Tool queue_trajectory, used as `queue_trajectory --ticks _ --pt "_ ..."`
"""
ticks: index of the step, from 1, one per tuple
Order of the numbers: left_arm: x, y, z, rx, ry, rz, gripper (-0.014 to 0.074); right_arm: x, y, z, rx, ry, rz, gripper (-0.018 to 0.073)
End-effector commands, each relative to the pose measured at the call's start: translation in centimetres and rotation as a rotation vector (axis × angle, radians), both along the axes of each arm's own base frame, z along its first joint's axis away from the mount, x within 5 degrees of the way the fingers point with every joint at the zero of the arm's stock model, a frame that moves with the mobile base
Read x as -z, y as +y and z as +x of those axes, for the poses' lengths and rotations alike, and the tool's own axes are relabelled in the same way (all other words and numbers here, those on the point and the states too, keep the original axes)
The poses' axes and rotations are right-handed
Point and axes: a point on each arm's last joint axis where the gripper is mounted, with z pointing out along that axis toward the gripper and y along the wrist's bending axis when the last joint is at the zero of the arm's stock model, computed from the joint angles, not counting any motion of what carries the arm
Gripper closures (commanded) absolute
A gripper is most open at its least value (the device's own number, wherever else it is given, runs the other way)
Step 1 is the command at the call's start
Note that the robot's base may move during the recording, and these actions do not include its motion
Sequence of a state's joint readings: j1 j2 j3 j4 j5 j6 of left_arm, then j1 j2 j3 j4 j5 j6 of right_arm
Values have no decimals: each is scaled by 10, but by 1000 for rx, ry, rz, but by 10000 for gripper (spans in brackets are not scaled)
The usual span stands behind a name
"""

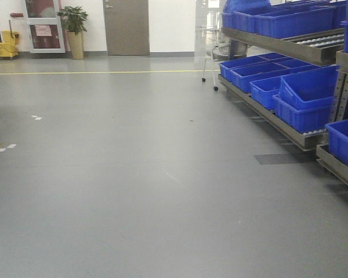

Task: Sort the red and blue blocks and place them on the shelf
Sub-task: 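Drive forward down the aisle carrying both cubes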

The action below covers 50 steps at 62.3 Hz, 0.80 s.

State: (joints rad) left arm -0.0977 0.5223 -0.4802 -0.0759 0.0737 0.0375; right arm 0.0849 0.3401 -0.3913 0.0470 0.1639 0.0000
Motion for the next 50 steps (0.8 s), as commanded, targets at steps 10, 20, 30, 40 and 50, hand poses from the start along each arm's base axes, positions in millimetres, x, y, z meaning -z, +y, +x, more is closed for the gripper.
queue_trajectory --ticks 10,20,30,40,50 --pt "-20 0 -1 2 -124 -28 471 -17 -1 0 11 -103 10 515" --pt "-20 0 -1 2 -124 -28 471 -17 -1 0 11 -103 10 515" --pt "-20 0 -1 2 -124 -28 471 -17 -1 0 11 -103 10 515" --pt "-20 0 -1 2 -124 -28 471 -17 -1 0 11 -103 10 515" --pt "-20 0 -1 2 -124 -28 471 -17 -1 0 11 -103 10 515"
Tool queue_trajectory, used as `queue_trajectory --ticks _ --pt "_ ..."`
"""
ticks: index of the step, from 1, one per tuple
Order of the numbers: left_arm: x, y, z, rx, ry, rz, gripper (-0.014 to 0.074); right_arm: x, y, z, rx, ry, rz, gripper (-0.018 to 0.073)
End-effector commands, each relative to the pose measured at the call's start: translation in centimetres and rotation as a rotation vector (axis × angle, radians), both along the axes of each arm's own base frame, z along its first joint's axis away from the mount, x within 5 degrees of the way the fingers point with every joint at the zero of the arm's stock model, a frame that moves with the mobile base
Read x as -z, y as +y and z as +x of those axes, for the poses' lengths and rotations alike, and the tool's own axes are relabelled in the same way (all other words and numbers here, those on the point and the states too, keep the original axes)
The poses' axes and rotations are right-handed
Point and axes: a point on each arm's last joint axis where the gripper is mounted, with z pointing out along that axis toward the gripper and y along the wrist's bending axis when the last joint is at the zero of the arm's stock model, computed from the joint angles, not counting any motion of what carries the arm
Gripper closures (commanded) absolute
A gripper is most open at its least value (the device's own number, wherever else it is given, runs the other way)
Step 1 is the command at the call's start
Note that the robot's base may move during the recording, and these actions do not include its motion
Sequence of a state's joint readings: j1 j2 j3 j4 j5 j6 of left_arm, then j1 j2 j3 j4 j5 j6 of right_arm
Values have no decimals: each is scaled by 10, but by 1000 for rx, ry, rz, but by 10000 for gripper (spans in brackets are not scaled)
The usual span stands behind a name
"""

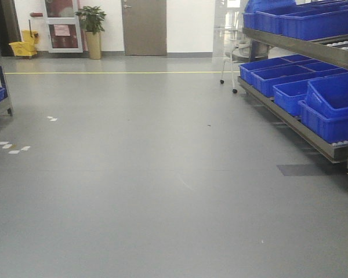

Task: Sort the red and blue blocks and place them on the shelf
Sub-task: 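Drive forward down the aisle carrying both cubes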

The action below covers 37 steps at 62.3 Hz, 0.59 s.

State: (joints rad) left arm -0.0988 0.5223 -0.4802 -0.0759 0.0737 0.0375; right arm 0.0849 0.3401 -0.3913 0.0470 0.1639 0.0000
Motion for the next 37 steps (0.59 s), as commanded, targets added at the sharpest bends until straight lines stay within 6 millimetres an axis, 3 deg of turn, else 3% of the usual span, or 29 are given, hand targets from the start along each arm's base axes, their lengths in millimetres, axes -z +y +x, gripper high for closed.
queue_trajectory --ticks 1,37 --pt "-20 0 -1 0 -124 -28 471 -17 -1 0 11 -103 10 515" --pt "-20 0 -1 0 -124 -28 471 -17 -1 0 11 -103 10 515"
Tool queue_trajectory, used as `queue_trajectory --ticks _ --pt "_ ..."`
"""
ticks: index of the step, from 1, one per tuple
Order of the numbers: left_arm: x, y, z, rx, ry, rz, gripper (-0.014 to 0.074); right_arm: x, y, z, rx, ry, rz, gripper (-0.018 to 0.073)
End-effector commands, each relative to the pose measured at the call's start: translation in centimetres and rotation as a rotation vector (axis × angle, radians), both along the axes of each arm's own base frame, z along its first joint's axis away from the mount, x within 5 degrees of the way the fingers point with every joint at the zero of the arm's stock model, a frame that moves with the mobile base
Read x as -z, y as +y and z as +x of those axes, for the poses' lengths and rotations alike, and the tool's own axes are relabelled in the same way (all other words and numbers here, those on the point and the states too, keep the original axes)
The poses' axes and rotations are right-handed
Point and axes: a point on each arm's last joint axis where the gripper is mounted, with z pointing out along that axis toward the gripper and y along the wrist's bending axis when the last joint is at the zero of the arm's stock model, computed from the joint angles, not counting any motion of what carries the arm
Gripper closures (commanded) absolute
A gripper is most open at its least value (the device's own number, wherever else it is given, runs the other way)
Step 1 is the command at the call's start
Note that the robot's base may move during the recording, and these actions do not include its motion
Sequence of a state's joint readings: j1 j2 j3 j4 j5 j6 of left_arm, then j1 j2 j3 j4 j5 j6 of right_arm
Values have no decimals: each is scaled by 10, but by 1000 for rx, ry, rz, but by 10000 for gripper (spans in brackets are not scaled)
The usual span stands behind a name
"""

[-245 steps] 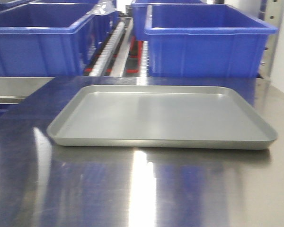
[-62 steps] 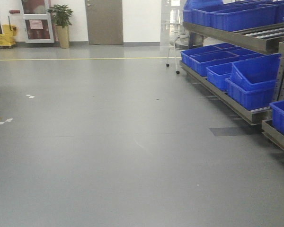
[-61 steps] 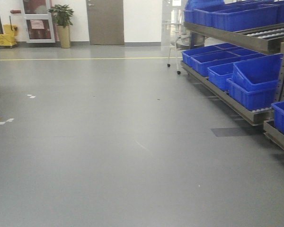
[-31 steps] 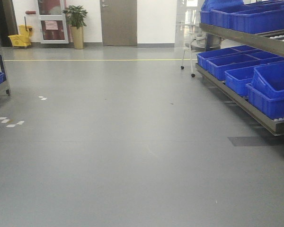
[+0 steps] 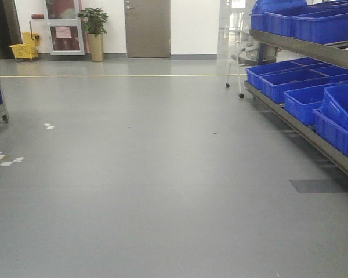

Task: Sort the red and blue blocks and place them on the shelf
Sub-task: 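Drive forward down the aisle carrying both cubes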

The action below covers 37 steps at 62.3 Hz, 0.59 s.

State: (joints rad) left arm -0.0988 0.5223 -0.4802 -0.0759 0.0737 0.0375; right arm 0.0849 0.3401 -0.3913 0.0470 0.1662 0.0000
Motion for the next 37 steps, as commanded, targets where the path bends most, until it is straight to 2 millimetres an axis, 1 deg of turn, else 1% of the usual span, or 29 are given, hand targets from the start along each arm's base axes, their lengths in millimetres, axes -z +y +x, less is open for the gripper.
queue_trajectory --ticks 1,37 --pt "-20 0 -1 0 -124 -28 471 -17 -1 0 11 -106 10 515" --pt "-20 0 -1 0 -124 -28 471 -17 -1 0 11 -106 10 515"
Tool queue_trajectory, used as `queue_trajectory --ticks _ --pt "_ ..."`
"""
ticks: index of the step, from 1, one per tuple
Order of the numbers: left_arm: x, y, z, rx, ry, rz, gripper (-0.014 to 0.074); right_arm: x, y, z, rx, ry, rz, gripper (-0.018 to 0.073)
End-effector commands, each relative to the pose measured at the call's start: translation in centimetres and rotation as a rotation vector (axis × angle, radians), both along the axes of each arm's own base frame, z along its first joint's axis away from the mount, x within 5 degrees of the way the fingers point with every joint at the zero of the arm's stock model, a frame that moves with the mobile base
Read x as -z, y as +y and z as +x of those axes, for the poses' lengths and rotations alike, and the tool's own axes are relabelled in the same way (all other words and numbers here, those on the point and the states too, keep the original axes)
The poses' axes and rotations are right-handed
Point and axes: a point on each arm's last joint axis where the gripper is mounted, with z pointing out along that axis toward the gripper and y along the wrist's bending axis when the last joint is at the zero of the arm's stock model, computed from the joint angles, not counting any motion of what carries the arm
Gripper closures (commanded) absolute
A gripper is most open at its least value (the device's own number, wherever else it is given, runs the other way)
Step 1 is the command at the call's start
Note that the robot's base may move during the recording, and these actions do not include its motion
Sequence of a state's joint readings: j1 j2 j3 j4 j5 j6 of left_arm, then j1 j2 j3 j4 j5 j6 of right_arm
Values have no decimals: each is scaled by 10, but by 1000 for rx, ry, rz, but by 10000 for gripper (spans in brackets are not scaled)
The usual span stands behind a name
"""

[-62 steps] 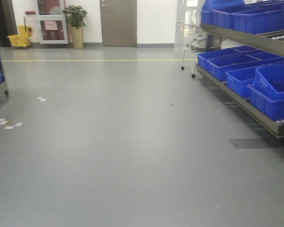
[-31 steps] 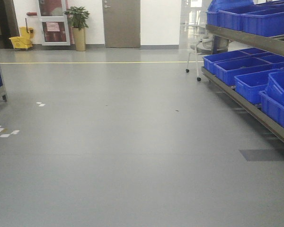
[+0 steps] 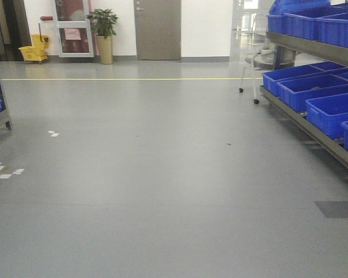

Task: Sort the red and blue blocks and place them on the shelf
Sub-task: 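Drive forward down the aisle carrying both cubes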

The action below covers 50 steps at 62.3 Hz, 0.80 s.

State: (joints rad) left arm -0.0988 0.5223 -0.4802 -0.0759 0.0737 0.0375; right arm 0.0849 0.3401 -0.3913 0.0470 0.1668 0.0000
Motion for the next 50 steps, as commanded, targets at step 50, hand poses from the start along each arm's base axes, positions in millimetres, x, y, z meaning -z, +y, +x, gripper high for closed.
queue_trajectory --ticks 50 --pt "-20 0 -1 0 -124 -28 471 -17 -1 0 11 -106 10 515"
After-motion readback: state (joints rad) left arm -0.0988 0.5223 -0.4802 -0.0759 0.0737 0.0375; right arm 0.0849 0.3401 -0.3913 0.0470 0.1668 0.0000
